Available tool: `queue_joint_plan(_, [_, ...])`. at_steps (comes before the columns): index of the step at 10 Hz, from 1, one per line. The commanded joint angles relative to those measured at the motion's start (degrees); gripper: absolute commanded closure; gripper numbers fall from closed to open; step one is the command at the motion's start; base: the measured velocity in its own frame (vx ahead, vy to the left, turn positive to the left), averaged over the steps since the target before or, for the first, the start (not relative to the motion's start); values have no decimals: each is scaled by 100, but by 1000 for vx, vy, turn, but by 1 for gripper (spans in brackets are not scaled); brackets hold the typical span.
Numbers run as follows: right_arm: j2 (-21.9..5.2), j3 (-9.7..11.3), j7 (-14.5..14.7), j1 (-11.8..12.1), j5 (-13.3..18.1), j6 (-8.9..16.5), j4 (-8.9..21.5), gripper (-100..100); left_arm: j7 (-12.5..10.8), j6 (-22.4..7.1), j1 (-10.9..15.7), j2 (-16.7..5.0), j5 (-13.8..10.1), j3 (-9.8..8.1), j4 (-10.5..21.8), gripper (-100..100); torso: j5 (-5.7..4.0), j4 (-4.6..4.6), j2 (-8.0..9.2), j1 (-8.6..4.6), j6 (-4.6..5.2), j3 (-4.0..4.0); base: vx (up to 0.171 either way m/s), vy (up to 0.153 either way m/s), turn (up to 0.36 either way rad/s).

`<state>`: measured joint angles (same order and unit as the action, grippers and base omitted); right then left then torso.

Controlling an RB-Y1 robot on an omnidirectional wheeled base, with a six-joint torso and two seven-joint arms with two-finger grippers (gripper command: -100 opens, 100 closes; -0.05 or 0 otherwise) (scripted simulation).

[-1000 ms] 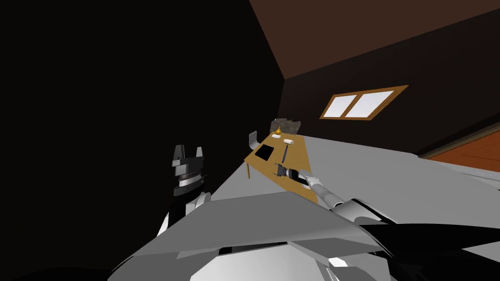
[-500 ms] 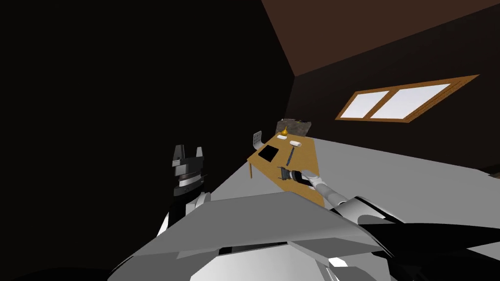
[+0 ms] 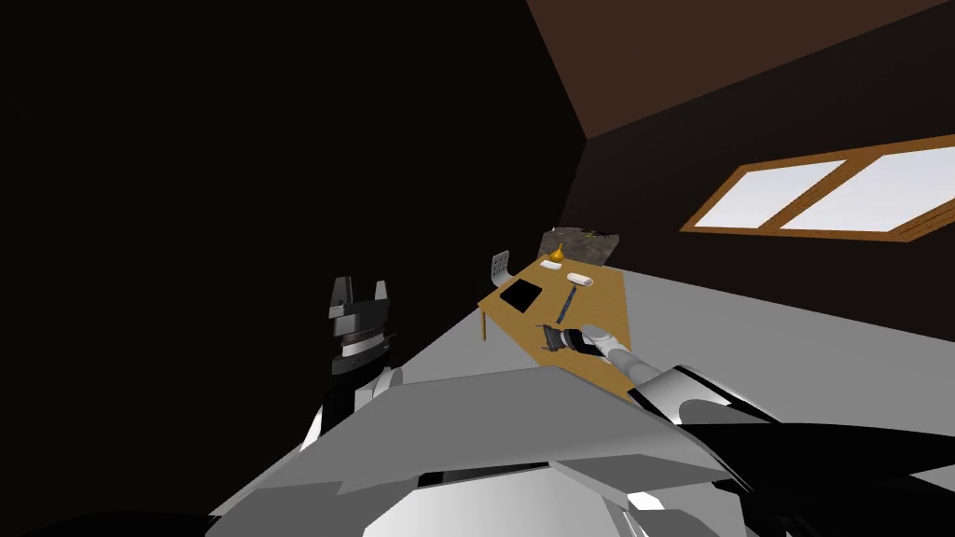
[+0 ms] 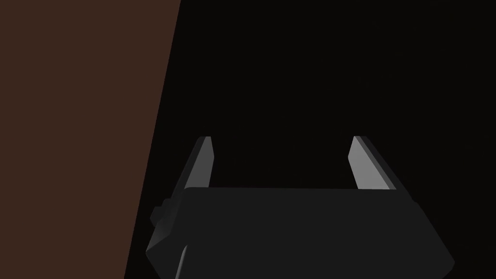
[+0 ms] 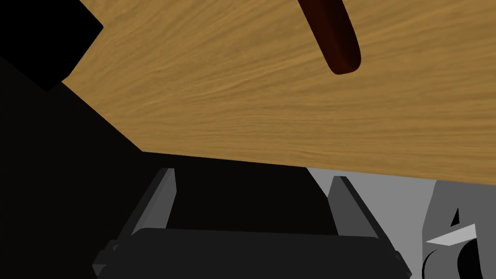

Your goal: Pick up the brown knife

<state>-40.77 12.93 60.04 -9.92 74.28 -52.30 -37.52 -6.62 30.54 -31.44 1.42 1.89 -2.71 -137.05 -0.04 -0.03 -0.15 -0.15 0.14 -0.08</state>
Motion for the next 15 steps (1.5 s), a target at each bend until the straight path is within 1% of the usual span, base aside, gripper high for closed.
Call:
queue_joint_plan(1, [-18, 6, -7, 19, 161, 9, 7, -100, 0, 0, 0, 0, 0, 0, 0, 0, 0, 0, 0, 0, 0, 0, 3, -19, -26])
queue_joint_plan(2, [-120, 63, 92, -51, 393, -71, 267, -100, 0, 0, 0, 0, 0, 0, 0, 0, 1, 0, 0, 5, 1, 0, 0, -23, 258])
queue_joint_plan(3, [-120, 63, 92, -51, 528, -71, 267, -100, 0, 0, 1, 0, 0, 1, 0, 0, 2, 0, -2, 5, -7, -1, 0, -34, 221])
queue_joint_plan(4, [-214, 118, 180, -115, 715, -148, 508, -100, 0, 0, 0, 0, 0, 0, 0, 0, 0, 0, -1, 3, -1, -1, 5, -35, 339])
queue_joint_plan(5, [-214, 118, 180, -115, 878, -148, 508, -100, 0, 0, 1, 0, 0, 0, 0, 0, 1, 0, -4, 1, -6, -2, 5, -37, 158])
queue_joint_plan(6, [-214, 118, 180, -115, 878, -148, 508, -100, 0, 0, 0, 0, 0, 0, 0, 0, 0, -1, -3, 1, 1, -2, 0, -18, -40])
queue_joint_plan(7, [-301, 170, 257, -172, 1147, -221, 704, -100, 0, 0, -1, 0, 0, 0, 0, 0, 1, -1, -2, 6, 3, -1, 1, -20, 269])
queue_joint_plan(8, [-301, 170, 257, -172, 1209, -221, 730, -100, 0, 0, 1, 0, 0, 0, 0, 0, 2, 0, -5, 6, -7, -2, 4, -28, 200])
queue_joint_plan(9, [-301, 170, 257, -172, 1209, -221, 730, -100, 0, 0, 0, 0, 0, 0, 0, 0, 1, -1, -4, 5, 1, -2, 2, -15, -16])
queue_joint_plan(10, [-381, 219, 324, -223, 1468, -289, 930, -100, 0, 0, -1, 0, 0, 0, 0, 0, 1, -1, -2, 8, 4, -1, 3, -16, 268])
queue_joint_plan(12, [-381, 219, 324, -223, 1519, -289, 930, -100, 0, 0, -1, 0, 0, 0, 0, 0, 1, -1, -5, 5, 2, -3, 4, -23, 67])
queue_joint_plan(13, [-451, 264, 382, -268, 1768, -352, 1110, -100, 0, 0, -1, 0, 0, 0, 0, 0, 1, -1, -2, 8, 4, -1, 5, -19, 173])
queue_joint_plan(14, [-511, 305, 430, -305, 1937, -409, 1261, -100, 0, 0, 0, 0, 0, 0, 0, 0, 2, 0, -4, 7, -2, -2, 8, -45, 357])
queue_joint_plan(15, [-511, 305, 430, -305, 2061, -409, 1269, -100, 0, 0, 0, 0, 0, 0, 0, 0, 0, -1, -8, 0, -6, -4, 5, -36, 219])
